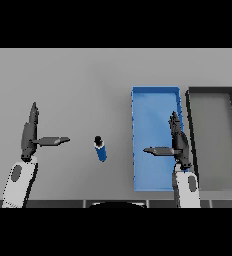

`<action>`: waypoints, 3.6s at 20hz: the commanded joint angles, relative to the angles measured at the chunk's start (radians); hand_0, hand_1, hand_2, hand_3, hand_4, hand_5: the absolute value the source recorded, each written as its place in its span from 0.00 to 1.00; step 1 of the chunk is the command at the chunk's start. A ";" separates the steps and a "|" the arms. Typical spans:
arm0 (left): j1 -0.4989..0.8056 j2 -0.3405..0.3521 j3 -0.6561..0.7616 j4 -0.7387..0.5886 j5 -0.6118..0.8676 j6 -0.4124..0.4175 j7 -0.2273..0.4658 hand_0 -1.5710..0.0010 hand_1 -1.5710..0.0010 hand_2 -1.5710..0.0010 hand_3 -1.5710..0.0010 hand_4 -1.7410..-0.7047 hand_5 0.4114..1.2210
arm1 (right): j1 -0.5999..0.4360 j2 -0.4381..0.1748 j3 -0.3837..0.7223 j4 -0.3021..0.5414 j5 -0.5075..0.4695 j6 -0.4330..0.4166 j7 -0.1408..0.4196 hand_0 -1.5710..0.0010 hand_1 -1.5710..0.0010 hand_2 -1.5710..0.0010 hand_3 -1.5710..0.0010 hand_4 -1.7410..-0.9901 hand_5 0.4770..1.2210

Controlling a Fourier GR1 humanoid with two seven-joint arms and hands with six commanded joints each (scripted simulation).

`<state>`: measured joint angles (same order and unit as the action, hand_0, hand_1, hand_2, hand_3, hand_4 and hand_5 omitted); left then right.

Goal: Pick up the blue pipe and place it into the blue bin.

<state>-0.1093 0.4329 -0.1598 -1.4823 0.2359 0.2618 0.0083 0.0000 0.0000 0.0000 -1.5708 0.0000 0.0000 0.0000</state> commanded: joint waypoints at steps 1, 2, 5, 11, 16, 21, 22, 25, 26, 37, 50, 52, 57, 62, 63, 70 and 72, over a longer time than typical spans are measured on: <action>0.000 -0.001 0.000 -0.001 0.000 0.001 -0.005 1.00 1.00 1.00 1.00 0.75 0.22 | 0.001 0.000 0.000 0.000 -0.001 0.000 0.000 1.00 1.00 1.00 1.00 0.71 0.20; 0.001 -0.001 -0.001 -0.002 -0.001 0.001 -0.007 1.00 1.00 1.00 1.00 0.75 0.22 | 0.002 -0.001 -0.001 -0.001 -0.001 0.000 -0.001 1.00 1.00 1.00 1.00 0.71 0.20; 0.004 -0.003 -0.004 -0.007 -0.004 0.004 -0.008 1.00 1.00 1.00 1.00 0.75 0.22 | 0.005 -0.005 -0.002 -0.003 -0.004 0.003 -0.002 1.00 1.00 1.00 1.00 0.71 0.20; 0.064 0.156 -0.055 0.016 -0.024 -0.245 -0.163 1.00 1.00 1.00 1.00 0.75 0.22 | 0.106 -0.140 0.077 -0.116 0.176 0.023 -0.120 1.00 1.00 1.00 1.00 0.73 0.20; 0.089 0.198 -0.077 -0.042 0.014 -0.345 -0.196 1.00 1.00 1.00 1.00 0.74 0.21 | 0.119 -0.145 0.087 -0.148 0.174 0.034 -0.098 1.00 1.00 1.00 1.00 0.73 0.19; 0.129 0.219 -0.168 -0.117 -0.012 -0.437 -0.167 1.00 1.00 1.00 1.00 0.65 0.14 | 0.096 -0.156 0.082 -0.128 0.174 0.040 -0.089 1.00 1.00 1.00 1.00 0.75 0.19; 0.132 0.206 -0.201 -0.141 -0.021 -0.449 -0.139 1.00 1.00 1.00 1.00 0.62 0.12 | 0.102 -0.159 0.079 -0.134 0.173 0.040 -0.101 1.00 1.00 1.00 1.00 0.76 0.19; 0.130 0.187 -0.258 -0.170 -0.059 -0.460 -0.099 1.00 1.00 1.00 1.00 0.59 0.08 | 0.123 -0.153 0.087 -0.152 0.177 0.039 -0.106 1.00 1.00 1.00 1.00 0.74 0.19; 0.126 0.172 -0.280 -0.172 -0.073 -0.461 -0.075 1.00 1.00 1.00 1.00 0.58 0.06 | 0.118 -0.155 0.084 -0.144 0.170 0.044 -0.100 1.00 1.00 1.00 1.00 0.74 0.19; -0.006 -0.070 -0.374 -0.005 -0.166 -0.415 -0.075 1.00 1.00 1.00 1.00 0.58 0.06 | 0.128 -0.160 0.079 -0.166 0.166 0.047 -0.062 1.00 1.00 1.00 1.00 0.71 0.20; -0.058 -0.226 -0.388 0.129 -0.166 -0.395 -0.142 0.99 0.90 0.80 0.82 0.48 0.25 | 0.143 -0.162 0.072 -0.150 0.170 0.043 -0.116 1.00 1.00 1.00 1.00 0.70 0.24; -0.057 -0.250 -0.376 0.139 -0.139 -0.397 -0.149 0.77 0.65 0.56 0.53 0.36 0.52 | 0.137 -0.160 0.074 -0.154 0.170 0.043 -0.108 1.00 1.00 1.00 1.00 0.69 0.24; -0.036 -0.266 -0.406 0.121 -0.171 -0.376 -0.161 0.25 0.21 0.18 0.19 0.18 0.84 | 0.127 -0.146 0.078 -0.152 0.163 0.042 -0.093 1.00 1.00 1.00 1.00 0.68 0.24; -0.038 -0.294 -0.398 0.097 -0.210 -0.351 -0.208 0.08 0.07 0.06 0.06 0.25 0.95 | 0.117 -0.155 0.068 -0.143 0.150 0.051 -0.081 1.00 1.00 1.00 1.00 0.70 0.21; -0.044 -0.291 -0.388 0.081 -0.209 -0.355 -0.217 0.07 0.06 0.05 0.05 0.25 0.96 | 0.109 -0.153 0.066 -0.137 0.146 0.052 -0.071 1.00 1.00 1.00 1.00 0.70 0.20; -0.091 -0.323 -0.378 -0.076 -0.185 -0.388 -0.163 0.01 0.01 0.01 0.01 0.27 0.99 | 0.104 -0.162 0.072 -0.133 0.177 0.040 -0.077 1.00 1.00 1.00 1.00 0.73 0.22; -0.110 -0.328 -0.377 -0.097 -0.183 -0.406 -0.130 0.01 0.01 0.01 0.01 0.27 0.99 | 0.109 -0.157 0.075 -0.130 0.184 0.036 -0.096 1.00 1.00 1.00 1.00 0.75 0.22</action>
<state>-0.2202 0.1047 -0.5364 -1.5797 0.0515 -0.1451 -0.1232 0.1093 -0.1569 0.0754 -1.7006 0.1842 0.0363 -0.0957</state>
